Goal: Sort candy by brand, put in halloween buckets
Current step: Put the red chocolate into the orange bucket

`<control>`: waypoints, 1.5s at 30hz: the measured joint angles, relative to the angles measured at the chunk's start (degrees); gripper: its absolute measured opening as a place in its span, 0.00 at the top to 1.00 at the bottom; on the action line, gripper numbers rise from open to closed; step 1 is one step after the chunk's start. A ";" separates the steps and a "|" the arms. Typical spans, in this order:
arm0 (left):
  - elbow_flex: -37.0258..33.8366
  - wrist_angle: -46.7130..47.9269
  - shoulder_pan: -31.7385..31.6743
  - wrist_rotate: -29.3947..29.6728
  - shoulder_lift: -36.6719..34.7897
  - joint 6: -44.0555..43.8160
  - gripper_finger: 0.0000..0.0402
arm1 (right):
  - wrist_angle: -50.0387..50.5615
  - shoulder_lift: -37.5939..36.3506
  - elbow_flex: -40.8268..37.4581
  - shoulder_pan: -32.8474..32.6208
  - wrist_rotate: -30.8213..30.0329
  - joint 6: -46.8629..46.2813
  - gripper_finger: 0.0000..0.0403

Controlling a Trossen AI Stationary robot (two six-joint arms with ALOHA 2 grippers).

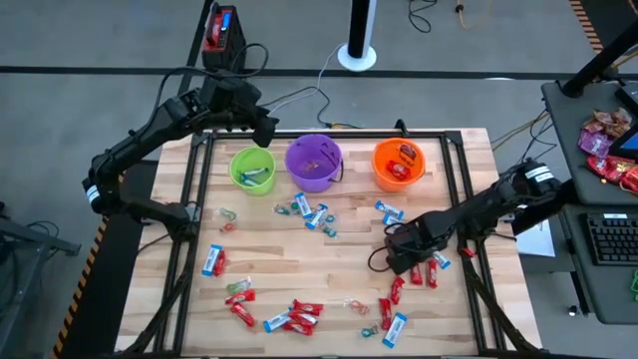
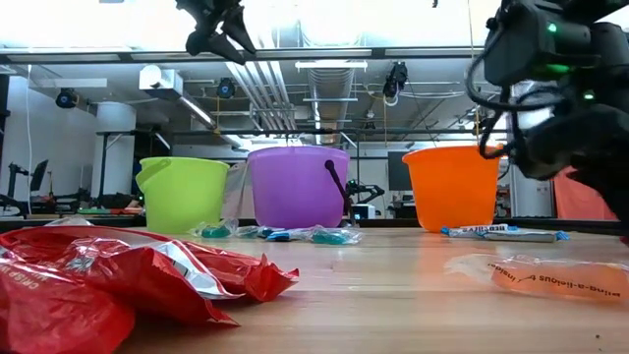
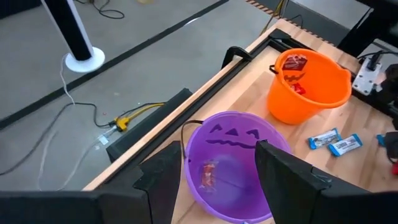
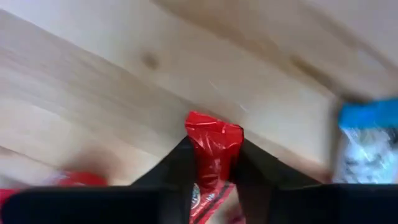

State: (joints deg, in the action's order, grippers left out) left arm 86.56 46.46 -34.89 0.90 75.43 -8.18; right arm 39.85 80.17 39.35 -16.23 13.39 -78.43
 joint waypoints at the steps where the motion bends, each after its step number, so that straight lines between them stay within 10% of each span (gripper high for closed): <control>1: 0.00 0.02 0.00 0.10 0.01 0.17 0.53 | 0.03 -0.50 0.00 0.03 -0.41 0.10 0.85; 10: -0.09 0.75 -0.02 0.11 0.94 2.67 0.53 | 1.40 -8.97 4.95 4.62 -6.62 8.89 0.91; 21: -0.11 8.18 0.09 -24.37 4.54 13.75 0.53 | 0.08 -9.84 25.25 26.55 -27.39 66.28 0.91; 27: -0.15 11.61 0.00 -24.02 6.73 14.52 0.53 | -5.08 -4.55 32.16 36.50 -37.00 86.71 0.91; 33: -0.15 11.64 0.02 -24.00 7.28 15.84 0.53 | -14.59 -3.16 33.30 46.05 -30.01 85.39 0.91; 45: -0.15 21.68 0.24 -24.17 7.16 17.42 0.53 | 4.10 -6.71 28.70 51.39 -27.24 66.33 0.90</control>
State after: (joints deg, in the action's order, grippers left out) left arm 86.41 68.14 -34.65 -23.27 82.59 9.24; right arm 43.95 73.45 68.05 35.16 -13.85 -12.10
